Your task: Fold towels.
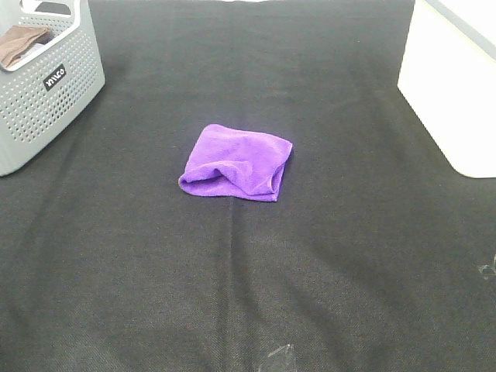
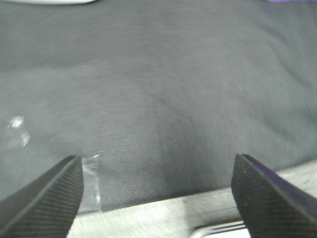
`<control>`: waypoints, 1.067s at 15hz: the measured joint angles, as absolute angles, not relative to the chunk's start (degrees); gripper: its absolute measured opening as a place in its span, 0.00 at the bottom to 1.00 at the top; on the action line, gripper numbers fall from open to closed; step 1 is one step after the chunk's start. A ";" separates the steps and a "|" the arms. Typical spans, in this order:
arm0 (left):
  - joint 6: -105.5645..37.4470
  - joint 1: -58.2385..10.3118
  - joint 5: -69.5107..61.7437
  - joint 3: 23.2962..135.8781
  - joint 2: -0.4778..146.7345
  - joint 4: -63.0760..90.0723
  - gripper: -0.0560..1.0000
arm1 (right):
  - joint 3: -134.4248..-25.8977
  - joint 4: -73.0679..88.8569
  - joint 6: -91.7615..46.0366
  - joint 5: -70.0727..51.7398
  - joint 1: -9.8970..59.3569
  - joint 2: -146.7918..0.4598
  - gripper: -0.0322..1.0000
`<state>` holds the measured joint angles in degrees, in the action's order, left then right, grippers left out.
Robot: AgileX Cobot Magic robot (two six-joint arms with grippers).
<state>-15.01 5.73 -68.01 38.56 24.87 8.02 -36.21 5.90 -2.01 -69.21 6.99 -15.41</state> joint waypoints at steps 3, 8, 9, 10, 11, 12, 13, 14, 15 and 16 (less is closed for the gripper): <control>-10.49 2.86 -67.95 35.24 17.02 4.93 0.77 | -31.63 5.67 -2.69 -67.72 6.99 -7.16 0.65; -4.30 2.86 -67.15 31.86 0.57 1.83 0.77 | -26.70 4.70 -3.61 -65.09 6.99 0.17 0.65; -3.50 2.86 -66.81 31.74 -0.11 1.60 0.77 | -26.18 4.64 -3.67 -64.34 6.99 0.17 0.65; -2.86 2.86 -65.83 31.40 -0.17 1.38 0.77 | -26.01 4.53 -3.67 -64.23 6.99 0.17 0.65; -2.35 2.86 -63.77 30.25 -0.40 1.38 0.77 | -26.01 4.53 -3.67 -64.11 6.99 0.17 0.65; -1.83 2.86 -63.03 29.74 -0.40 1.32 0.77 | -26.01 4.47 -3.67 -63.94 6.99 0.17 0.65; -1.60 2.86 -62.85 29.68 -0.40 1.26 0.77 | -26.01 4.47 -3.67 -63.88 6.99 0.17 0.65; -1.43 2.86 -62.57 29.68 -0.40 1.26 0.77 | -26.01 4.47 -3.67 -63.88 6.99 0.17 0.65; -1.43 2.86 -62.22 29.68 -0.40 1.26 0.77 | -26.01 4.47 -3.67 -63.83 6.99 0.17 0.65; -1.43 2.86 -61.99 29.68 -0.40 1.26 0.77 | -26.01 4.47 -3.67 -63.83 6.99 0.17 0.65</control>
<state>-1.43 2.86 -61.99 29.68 -0.40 1.26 -26.01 4.47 -3.67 -63.83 6.99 0.17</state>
